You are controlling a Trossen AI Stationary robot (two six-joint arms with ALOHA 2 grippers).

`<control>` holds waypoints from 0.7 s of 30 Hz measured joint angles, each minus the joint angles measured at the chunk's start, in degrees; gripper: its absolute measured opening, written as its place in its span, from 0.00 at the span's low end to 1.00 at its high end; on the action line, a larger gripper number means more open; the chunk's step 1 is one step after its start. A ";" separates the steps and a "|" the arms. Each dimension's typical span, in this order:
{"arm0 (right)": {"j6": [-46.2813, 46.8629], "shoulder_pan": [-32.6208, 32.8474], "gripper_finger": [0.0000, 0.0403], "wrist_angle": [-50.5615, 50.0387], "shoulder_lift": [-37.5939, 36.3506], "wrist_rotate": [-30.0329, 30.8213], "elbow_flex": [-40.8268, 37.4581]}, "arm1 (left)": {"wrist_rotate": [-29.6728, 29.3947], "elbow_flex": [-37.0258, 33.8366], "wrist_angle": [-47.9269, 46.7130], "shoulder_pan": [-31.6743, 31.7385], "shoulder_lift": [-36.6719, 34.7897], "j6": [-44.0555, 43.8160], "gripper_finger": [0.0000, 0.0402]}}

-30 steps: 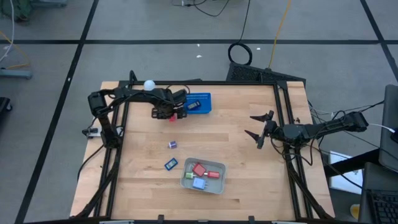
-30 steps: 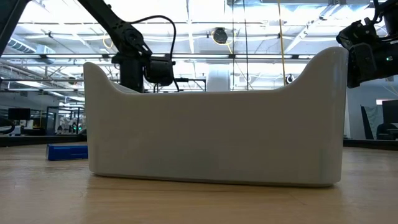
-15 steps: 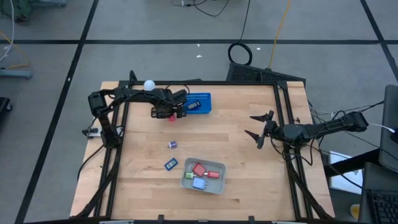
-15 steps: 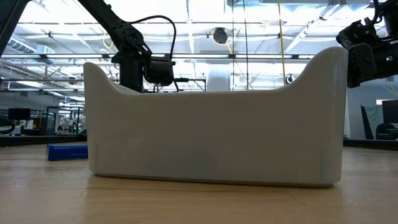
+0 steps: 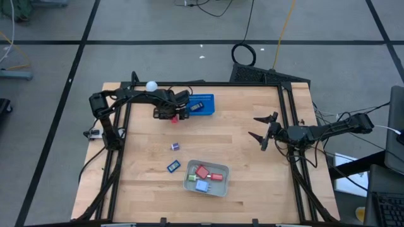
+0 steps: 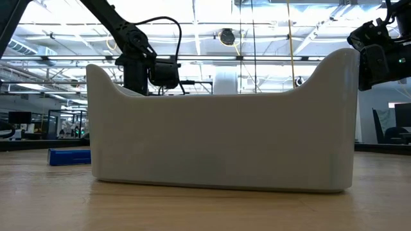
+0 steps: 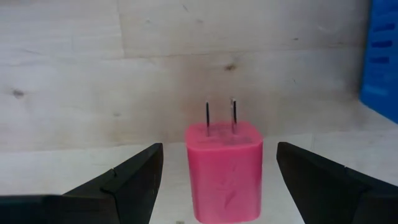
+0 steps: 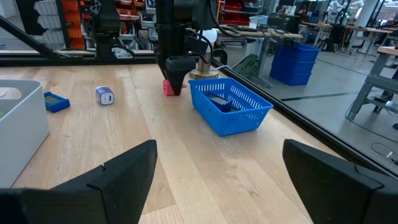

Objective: Pick & Place Office items
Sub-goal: Put the pink charger adapter into the gray bin

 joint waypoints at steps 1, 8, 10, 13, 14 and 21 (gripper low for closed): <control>0.00 0.00 0.84 0.00 0.00 -0.01 -0.01 | -0.39 0.00 -0.01 0.00 0.00 0.11 0.78; 0.00 0.00 0.84 0.00 0.00 -0.01 0.00 | -2.04 0.04 0.37 0.00 1.20 1.03 0.73; -0.01 0.00 0.84 0.00 0.00 -0.01 -0.01 | -1.76 0.16 1.38 -0.13 1.88 1.53 0.68; 0.00 0.00 0.84 0.00 0.00 0.00 0.00 | -1.27 0.22 2.08 -0.17 2.25 1.54 0.60; -0.02 0.00 0.84 0.00 0.00 0.00 0.00 | -1.20 0.22 2.23 -0.17 2.27 1.30 0.56; 0.00 0.00 0.84 0.00 0.01 0.00 0.00 | -0.54 0.20 2.39 -0.17 2.29 0.88 0.38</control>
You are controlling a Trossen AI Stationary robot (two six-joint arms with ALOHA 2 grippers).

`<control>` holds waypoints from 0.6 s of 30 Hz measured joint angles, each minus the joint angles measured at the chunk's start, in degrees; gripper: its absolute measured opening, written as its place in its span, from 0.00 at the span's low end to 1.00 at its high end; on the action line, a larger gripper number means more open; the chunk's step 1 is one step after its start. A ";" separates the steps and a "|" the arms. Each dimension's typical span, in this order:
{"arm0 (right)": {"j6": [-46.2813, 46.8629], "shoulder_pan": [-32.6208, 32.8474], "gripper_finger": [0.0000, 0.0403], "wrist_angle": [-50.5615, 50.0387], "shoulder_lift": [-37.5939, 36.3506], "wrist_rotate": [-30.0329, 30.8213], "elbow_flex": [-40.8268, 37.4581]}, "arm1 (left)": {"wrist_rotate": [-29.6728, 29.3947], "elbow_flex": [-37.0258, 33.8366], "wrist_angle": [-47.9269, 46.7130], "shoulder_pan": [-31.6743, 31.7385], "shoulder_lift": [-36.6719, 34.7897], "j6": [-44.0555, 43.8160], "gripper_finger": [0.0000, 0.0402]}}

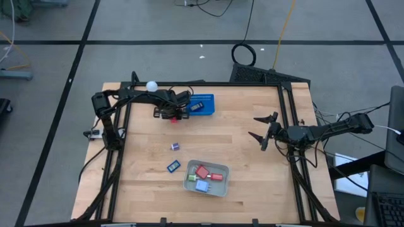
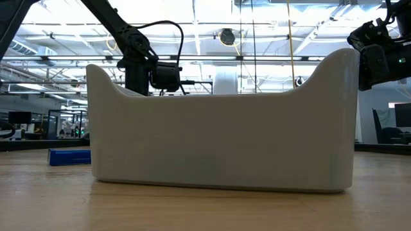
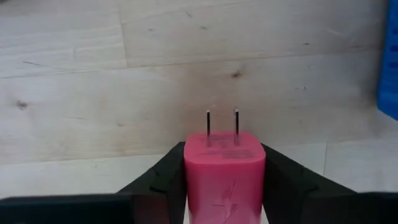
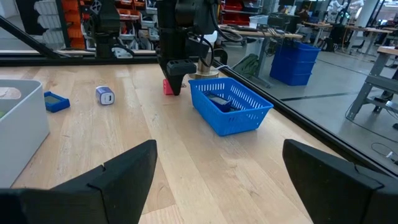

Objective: Pick & Place Office items
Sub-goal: Put the pink charger adapter into the gray bin

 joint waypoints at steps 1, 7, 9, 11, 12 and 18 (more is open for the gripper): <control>0.00 0.00 0.84 0.00 -0.01 0.00 0.01 | 0.01 -0.03 0.03 0.00 0.00 0.00 0.38; 0.00 0.00 0.84 0.00 -0.01 0.00 -0.01 | 0.80 -0.12 0.14 0.00 -0.17 -0.42 0.39; 0.00 0.00 0.84 0.00 -0.01 0.00 0.01 | 0.90 -0.13 0.17 0.00 -0.17 -0.44 0.42; 0.00 0.00 0.84 0.00 -0.01 0.00 -0.01 | 1.09 -0.13 0.22 0.00 -0.17 -0.44 0.45; -0.01 0.00 0.84 0.00 -0.01 0.00 -0.01 | 1.21 -0.13 0.22 0.00 -0.17 -0.44 0.45; -0.01 0.00 0.84 0.00 -0.01 0.00 0.00 | 1.63 0.25 0.14 -0.35 -0.44 -0.32 0.38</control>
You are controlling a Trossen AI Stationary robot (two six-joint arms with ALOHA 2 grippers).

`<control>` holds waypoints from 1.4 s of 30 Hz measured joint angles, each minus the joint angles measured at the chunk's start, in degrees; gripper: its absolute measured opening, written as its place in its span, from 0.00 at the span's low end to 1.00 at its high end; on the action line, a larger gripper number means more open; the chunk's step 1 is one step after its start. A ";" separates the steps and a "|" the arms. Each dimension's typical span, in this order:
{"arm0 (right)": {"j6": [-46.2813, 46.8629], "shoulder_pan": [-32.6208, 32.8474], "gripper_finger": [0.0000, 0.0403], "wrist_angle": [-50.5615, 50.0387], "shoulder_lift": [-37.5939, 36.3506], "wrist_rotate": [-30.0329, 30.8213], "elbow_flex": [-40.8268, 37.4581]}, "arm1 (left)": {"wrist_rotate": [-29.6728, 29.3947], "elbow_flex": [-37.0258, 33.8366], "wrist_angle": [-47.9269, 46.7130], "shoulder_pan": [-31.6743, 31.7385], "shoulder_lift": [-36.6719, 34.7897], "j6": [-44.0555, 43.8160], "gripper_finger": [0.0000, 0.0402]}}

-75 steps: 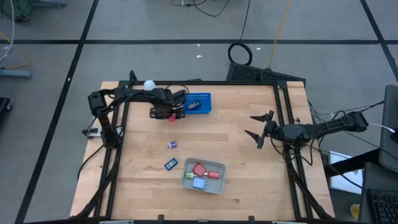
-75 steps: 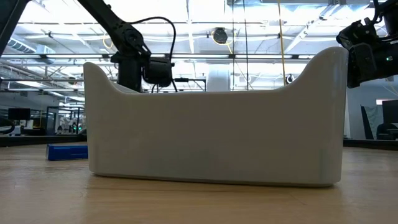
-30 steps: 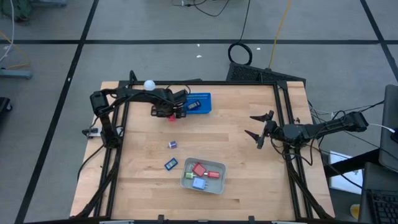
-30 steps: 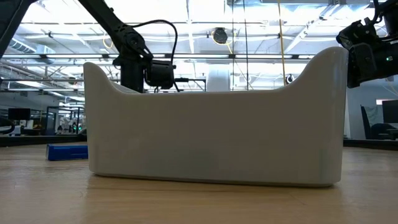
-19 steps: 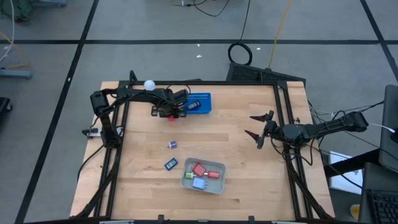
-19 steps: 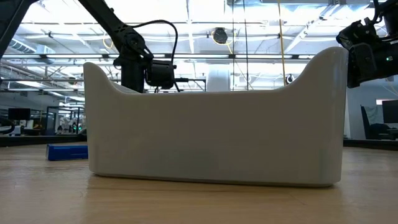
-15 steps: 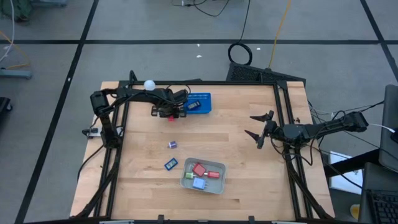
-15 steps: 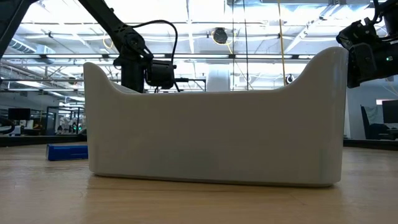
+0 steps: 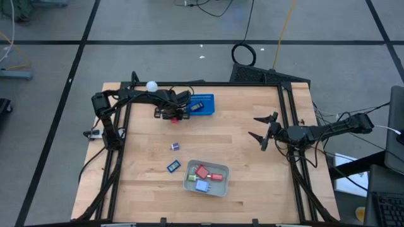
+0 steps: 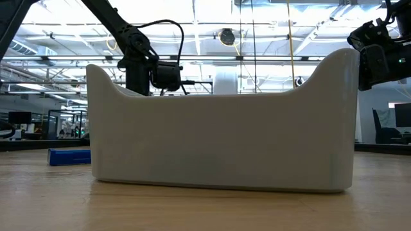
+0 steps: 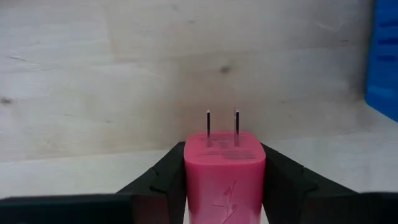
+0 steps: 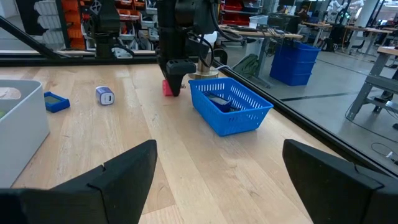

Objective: Pick & Place Office items
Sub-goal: Put the pink charger adapter into the gray bin

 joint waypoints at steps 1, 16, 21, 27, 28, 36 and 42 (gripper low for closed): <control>0.01 0.00 0.84 0.00 0.00 0.00 0.00 | 0.44 0.20 0.17 -0.07 -0.07 0.14 0.38; 0.01 0.00 0.84 0.00 0.00 0.00 -0.01 | 0.02 0.54 -0.09 -2.13 -6.12 -0.07 0.38; 0.01 0.00 0.84 0.00 0.00 0.00 -0.02 | -0.56 0.56 0.25 -3.91 -9.22 -0.13 0.38; 0.01 0.00 0.84 0.00 0.00 0.00 0.00 | -2.34 0.56 0.32 -6.54 -12.94 -0.73 0.45; 0.01 0.00 0.84 0.00 0.00 0.00 0.00 | -2.54 0.56 0.41 -7.03 -13.60 -0.73 0.45; 0.01 0.00 0.84 0.00 0.02 0.00 0.00 | -3.95 0.58 0.90 -11.82 -19.04 -0.51 0.38; 0.01 0.00 0.84 0.00 0.01 0.00 -0.01 | -3.27 0.58 -0.49 -14.10 -20.21 0.02 0.42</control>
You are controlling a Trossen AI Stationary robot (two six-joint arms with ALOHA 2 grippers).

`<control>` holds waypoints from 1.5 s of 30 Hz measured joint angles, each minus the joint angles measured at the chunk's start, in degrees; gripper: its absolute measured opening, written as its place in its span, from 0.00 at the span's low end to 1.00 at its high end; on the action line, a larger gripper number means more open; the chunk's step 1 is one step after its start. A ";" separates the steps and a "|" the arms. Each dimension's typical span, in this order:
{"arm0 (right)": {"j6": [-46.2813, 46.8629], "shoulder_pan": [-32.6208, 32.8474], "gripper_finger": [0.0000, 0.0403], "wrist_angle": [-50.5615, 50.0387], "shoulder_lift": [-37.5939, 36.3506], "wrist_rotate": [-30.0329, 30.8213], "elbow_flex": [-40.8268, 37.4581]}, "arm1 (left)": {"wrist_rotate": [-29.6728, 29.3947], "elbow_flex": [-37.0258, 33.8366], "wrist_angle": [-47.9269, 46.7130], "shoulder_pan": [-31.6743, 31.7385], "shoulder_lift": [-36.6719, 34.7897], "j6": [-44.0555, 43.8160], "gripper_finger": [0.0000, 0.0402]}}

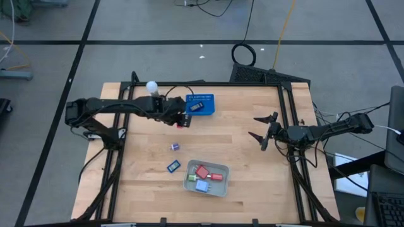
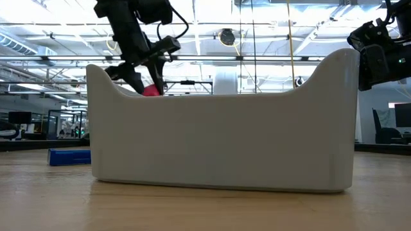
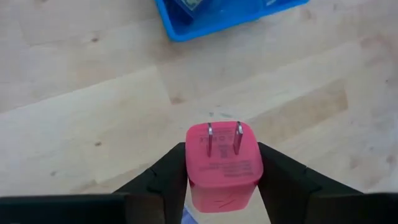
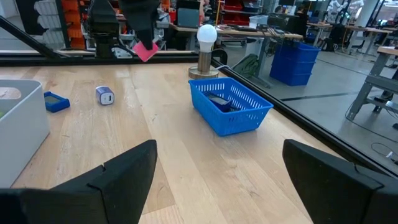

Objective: Pick & Place Office items
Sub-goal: Put the pink charger adapter into the gray bin

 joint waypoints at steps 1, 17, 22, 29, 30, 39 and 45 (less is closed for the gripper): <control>0.00 0.00 0.84 0.00 0.01 0.00 0.00 | 0.43 0.00 0.18 -0.49 0.06 0.39 0.42; 0.00 0.00 0.84 0.00 -0.01 0.00 0.01 | 3.71 0.02 11.25 -13.39 0.04 1.24 0.38; 0.00 0.00 0.84 0.00 -0.01 0.00 0.00 | 4.14 0.02 17.19 -17.04 0.04 1.65 0.38; 0.00 0.00 0.84 0.00 -0.01 0.00 0.01 | -2.21 0.03 24.83 -21.56 0.04 7.58 0.38; 0.00 0.00 0.84 0.00 -0.01 0.00 0.01 | -3.19 0.06 25.04 -22.16 0.04 8.50 0.38; 0.00 0.00 0.84 0.00 -0.01 0.00 0.01 | -8.79 0.07 22.45 -27.15 0.11 15.12 0.38; 0.00 0.00 0.84 0.00 -0.01 0.00 0.00 | -8.56 0.26 21.54 -28.72 2.76 17.17 0.38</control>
